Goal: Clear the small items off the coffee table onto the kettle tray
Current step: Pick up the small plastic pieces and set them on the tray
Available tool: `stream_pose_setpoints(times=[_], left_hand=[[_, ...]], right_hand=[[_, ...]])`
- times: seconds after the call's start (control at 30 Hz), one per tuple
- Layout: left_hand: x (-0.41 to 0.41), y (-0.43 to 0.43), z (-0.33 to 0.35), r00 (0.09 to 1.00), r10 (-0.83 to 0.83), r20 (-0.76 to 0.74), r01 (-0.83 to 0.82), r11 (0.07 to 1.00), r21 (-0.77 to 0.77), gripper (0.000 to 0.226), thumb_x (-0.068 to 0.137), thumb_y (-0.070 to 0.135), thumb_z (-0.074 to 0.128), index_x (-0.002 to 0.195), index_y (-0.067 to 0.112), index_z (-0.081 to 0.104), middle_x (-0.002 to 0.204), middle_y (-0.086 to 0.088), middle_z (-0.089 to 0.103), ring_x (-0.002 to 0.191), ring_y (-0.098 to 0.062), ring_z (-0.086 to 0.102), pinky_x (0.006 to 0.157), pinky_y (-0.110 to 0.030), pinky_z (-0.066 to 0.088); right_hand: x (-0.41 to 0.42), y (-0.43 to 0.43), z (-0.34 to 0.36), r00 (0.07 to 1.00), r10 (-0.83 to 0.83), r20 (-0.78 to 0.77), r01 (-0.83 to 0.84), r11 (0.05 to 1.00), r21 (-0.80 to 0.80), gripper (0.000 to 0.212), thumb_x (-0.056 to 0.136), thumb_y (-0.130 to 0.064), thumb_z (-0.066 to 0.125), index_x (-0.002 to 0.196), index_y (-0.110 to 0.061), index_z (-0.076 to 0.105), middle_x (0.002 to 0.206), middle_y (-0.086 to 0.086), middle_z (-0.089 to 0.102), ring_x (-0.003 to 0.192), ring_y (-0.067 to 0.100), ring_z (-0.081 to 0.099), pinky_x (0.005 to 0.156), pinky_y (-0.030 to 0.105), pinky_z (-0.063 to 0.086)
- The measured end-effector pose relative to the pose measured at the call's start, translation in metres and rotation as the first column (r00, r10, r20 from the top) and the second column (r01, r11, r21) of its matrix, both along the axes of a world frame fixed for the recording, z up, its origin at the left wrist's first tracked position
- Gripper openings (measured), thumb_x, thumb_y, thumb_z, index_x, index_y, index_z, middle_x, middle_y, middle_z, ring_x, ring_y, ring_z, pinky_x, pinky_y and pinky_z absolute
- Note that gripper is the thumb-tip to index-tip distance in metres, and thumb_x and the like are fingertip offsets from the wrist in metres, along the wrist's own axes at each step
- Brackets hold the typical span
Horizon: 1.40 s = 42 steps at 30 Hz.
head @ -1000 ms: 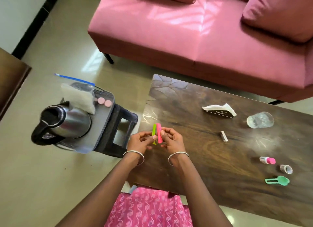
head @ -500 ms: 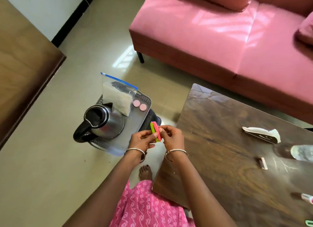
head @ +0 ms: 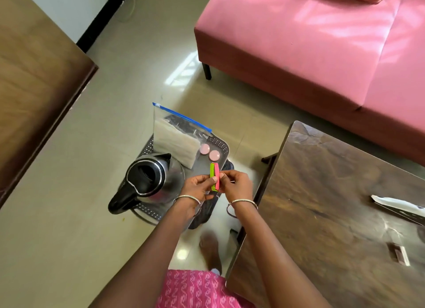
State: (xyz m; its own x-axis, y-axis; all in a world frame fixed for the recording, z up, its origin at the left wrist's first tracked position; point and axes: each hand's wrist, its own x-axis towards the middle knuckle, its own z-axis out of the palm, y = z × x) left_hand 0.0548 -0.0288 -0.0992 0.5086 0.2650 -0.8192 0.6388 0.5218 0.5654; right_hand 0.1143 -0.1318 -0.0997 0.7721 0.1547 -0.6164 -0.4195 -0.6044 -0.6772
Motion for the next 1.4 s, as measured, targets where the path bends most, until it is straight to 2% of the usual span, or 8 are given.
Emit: stream_pose_setpoints(times=[0.17,0.27,0.4,0.5,0.63,0.93,1.2,1.4], left_hand=[[0.015,0.016,-0.036,0.999,-0.021,-0.042,0.024,0.998,0.062,0.028,0.089,0.012,0.066,0.111,-0.004,0.067,0.086,-0.014,0.068,0.074,-0.02,0.063,0.065,-0.028,0.049],[0.019,0.019,-0.055,0.997,-0.04,-0.062,0.05,0.986,0.157,0.028,0.089,0.009,0.066,0.11,-0.01,0.066,0.085,-0.014,0.066,0.067,-0.013,0.058,0.059,-0.026,0.047],[0.018,0.02,-0.08,0.975,-0.145,-0.169,0.199,0.907,0.372,0.021,0.087,0.006,0.067,0.101,-0.011,0.068,0.088,-0.022,0.068,0.051,-0.001,0.054,0.053,-0.022,0.044],[0.02,0.019,-0.094,0.925,-0.252,-0.285,0.37,0.773,0.515,0.019,0.083,0.014,0.072,0.092,-0.002,0.073,0.088,-0.02,0.073,0.071,-0.026,0.066,0.069,-0.031,0.049],[0.025,0.022,-0.105,0.866,-0.349,-0.358,0.497,0.683,0.536,0.018,0.083,0.021,0.071,0.086,0.003,0.072,0.084,-0.018,0.073,0.082,-0.032,0.068,0.075,-0.038,0.052],[0.025,0.021,-0.1,0.843,-0.373,-0.388,0.538,0.607,0.584,0.022,0.077,0.024,0.078,0.092,0.008,0.076,0.087,-0.012,0.075,0.083,-0.028,0.069,0.07,-0.03,0.047],[0.024,0.015,-0.1,0.907,-0.272,-0.321,0.419,0.653,0.631,0.032,0.071,0.016,0.083,0.098,0.009,0.067,0.076,-0.012,0.072,0.075,-0.028,0.069,0.075,-0.037,0.054],[0.024,0.014,-0.101,0.91,-0.257,-0.325,0.413,0.612,0.674,0.02,0.076,0.017,0.079,0.089,0.009,0.066,0.084,-0.01,0.073,0.078,-0.028,0.068,0.076,-0.037,0.053]], right_hand=[[0.017,0.015,-0.029,0.996,0.025,-0.089,-0.023,1.0,0.018,0.012,0.09,-0.016,0.065,0.086,-0.018,0.076,0.077,0.01,0.076,0.071,0.027,0.074,0.078,0.047,0.061],[0.023,0.019,-0.039,0.995,0.0,-0.096,-0.001,1.0,-0.008,0.009,0.088,-0.016,0.066,0.091,-0.016,0.074,0.081,0.012,0.076,0.075,0.03,0.074,0.08,0.047,0.061],[0.021,0.012,-0.043,0.996,-0.068,-0.049,0.068,0.998,-0.005,0.018,0.089,-0.009,0.06,0.084,-0.022,0.071,0.071,0.006,0.073,0.065,0.022,0.073,0.073,0.043,0.063],[0.016,-0.002,-0.047,0.994,-0.083,-0.066,0.083,0.997,-0.009,0.023,0.09,-0.005,0.058,0.082,-0.023,0.07,0.067,0.002,0.07,0.063,0.018,0.071,0.072,0.042,0.063],[0.01,-0.021,-0.053,0.993,-0.077,-0.093,0.076,0.997,-0.022,0.021,0.092,-0.002,0.056,0.09,-0.016,0.072,0.074,0.009,0.07,0.072,0.029,0.071,0.075,0.043,0.062],[0.013,-0.025,-0.044,0.993,-0.115,-0.031,0.115,0.993,0.016,0.021,0.093,-0.003,0.057,0.088,-0.018,0.072,0.076,0.007,0.072,0.066,0.019,0.07,0.068,0.03,0.059],[0.006,-0.018,-0.041,0.996,-0.088,-0.025,0.089,0.996,0.028,0.017,0.092,-0.005,0.06,0.093,-0.015,0.074,0.078,0.004,0.073,0.071,0.019,0.072,0.074,0.034,0.061],[0.004,-0.016,-0.041,0.997,-0.079,-0.005,0.079,0.997,0.005,0.016,0.093,-0.008,0.06,0.096,-0.014,0.075,0.081,0.003,0.074,0.072,0.015,0.072,0.075,0.032,0.062]])
